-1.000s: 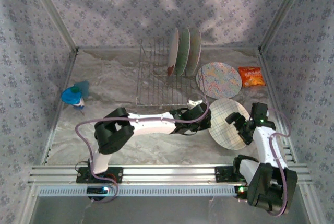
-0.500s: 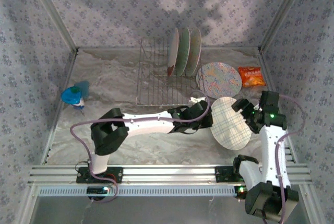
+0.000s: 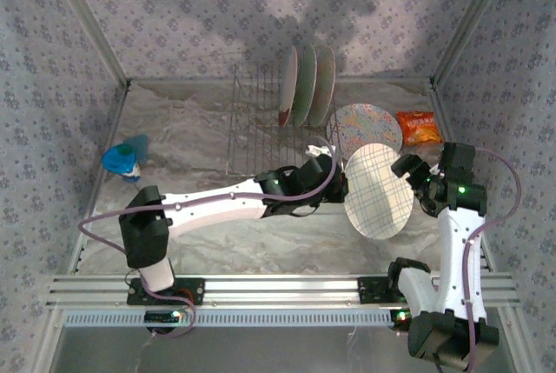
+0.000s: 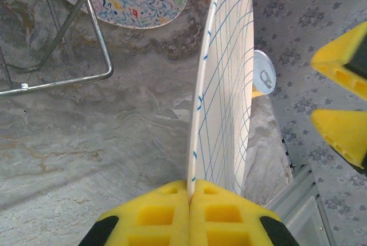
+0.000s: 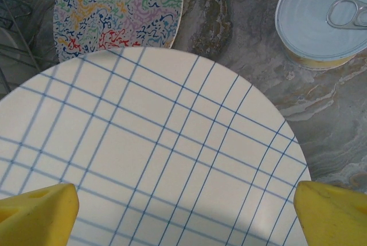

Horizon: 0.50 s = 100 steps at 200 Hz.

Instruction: Load the plates into the dish rack

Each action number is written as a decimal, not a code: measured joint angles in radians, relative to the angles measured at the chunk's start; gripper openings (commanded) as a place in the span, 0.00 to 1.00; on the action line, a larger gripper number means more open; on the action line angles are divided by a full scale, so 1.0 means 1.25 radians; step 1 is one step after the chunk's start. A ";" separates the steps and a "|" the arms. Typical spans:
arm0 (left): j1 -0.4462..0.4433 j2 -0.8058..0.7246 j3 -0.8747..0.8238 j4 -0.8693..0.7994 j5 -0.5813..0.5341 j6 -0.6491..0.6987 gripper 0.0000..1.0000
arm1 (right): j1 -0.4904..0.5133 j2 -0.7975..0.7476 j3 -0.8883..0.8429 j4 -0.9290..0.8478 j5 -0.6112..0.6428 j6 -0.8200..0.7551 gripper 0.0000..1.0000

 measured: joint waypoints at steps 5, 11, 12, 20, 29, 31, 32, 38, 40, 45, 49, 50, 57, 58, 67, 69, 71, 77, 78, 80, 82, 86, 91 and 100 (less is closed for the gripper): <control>0.000 -0.005 0.000 -0.001 0.000 0.003 0.00 | 0.000 0.000 0.000 0.000 0.000 0.000 0.98; 0.000 -0.011 0.000 -0.001 -0.001 0.006 0.00 | 0.000 0.000 0.000 0.000 0.000 0.000 0.98; 0.000 -0.012 0.000 -0.001 -0.001 0.007 0.00 | 0.000 0.000 0.000 0.000 0.000 0.000 0.98; 0.000 -0.016 0.000 -0.003 -0.004 0.010 0.00 | 0.000 0.000 0.000 0.000 0.000 0.000 0.98; 0.003 -0.021 0.000 -0.005 -0.007 0.015 0.00 | 0.000 0.000 0.001 -0.002 0.000 0.000 0.98; 0.003 -0.021 0.000 -0.005 -0.007 0.015 0.00 | 0.000 0.000 0.002 -0.002 0.000 0.000 0.98; 0.003 -0.021 0.000 -0.005 -0.007 0.015 0.00 | 0.000 0.000 0.002 -0.003 0.000 0.000 0.98; 0.005 -0.023 0.000 -0.007 -0.010 0.018 0.00 | 0.000 0.000 0.005 -0.007 0.000 0.000 0.98; 0.005 -0.024 0.000 -0.008 -0.010 0.019 0.00 | 0.000 0.000 0.008 -0.009 0.000 -0.001 0.98; 0.006 -0.025 0.000 -0.010 -0.012 0.021 0.00 | 0.000 0.000 0.013 -0.013 0.000 -0.002 0.98; 0.008 -0.027 0.000 -0.013 -0.013 0.024 0.00 | 0.000 0.000 0.018 -0.017 0.000 -0.004 0.98; 0.008 -0.027 0.000 -0.014 -0.013 0.024 0.00 | 0.000 0.000 0.020 -0.018 0.000 -0.004 0.98; 0.011 -0.030 0.000 -0.019 -0.015 0.027 0.00 | 0.000 0.001 0.031 -0.024 0.000 -0.008 0.98; 0.012 -0.030 0.000 -0.019 -0.016 0.027 0.00 | 0.000 0.001 0.034 -0.025 0.000 -0.010 0.98; 0.016 -0.035 0.000 -0.024 -0.017 0.032 0.00 | 0.000 0.004 0.053 -0.033 0.000 -0.019 0.98; 0.018 -0.037 -0.001 -0.025 -0.018 0.034 0.00 | 0.000 0.004 0.059 -0.034 0.000 -0.020 0.98; 0.020 -0.038 -0.001 -0.027 -0.018 0.036 0.00 | 0.000 0.005 0.064 -0.035 0.000 -0.022 0.98; 0.023 -0.044 -0.001 -0.029 -0.018 0.040 0.00 | -0.001 0.007 0.078 -0.038 0.000 -0.027 0.98; 0.024 -0.045 -0.001 -0.029 -0.019 0.040 0.00 | -0.001 0.007 0.082 -0.038 0.000 -0.029 0.98; 0.026 -0.049 -0.002 -0.030 -0.018 0.042 0.00 | -0.001 0.007 0.086 -0.039 0.000 -0.030 0.98; 0.027 -0.051 -0.002 -0.031 -0.019 0.045 0.00 | -0.001 0.008 0.091 -0.039 0.000 -0.032 0.98; 0.031 -0.057 -0.003 -0.034 -0.019 0.046 0.00 | -0.001 0.009 0.102 -0.039 0.000 -0.036 0.98; 0.035 -0.067 -0.006 -0.035 -0.020 0.051 0.00 | -0.002 0.009 0.112 -0.041 0.000 -0.039 0.98; 0.044 -0.086 -0.012 -0.040 -0.022 0.057 0.00 | -0.005 0.011 0.134 -0.042 0.000 -0.046 0.98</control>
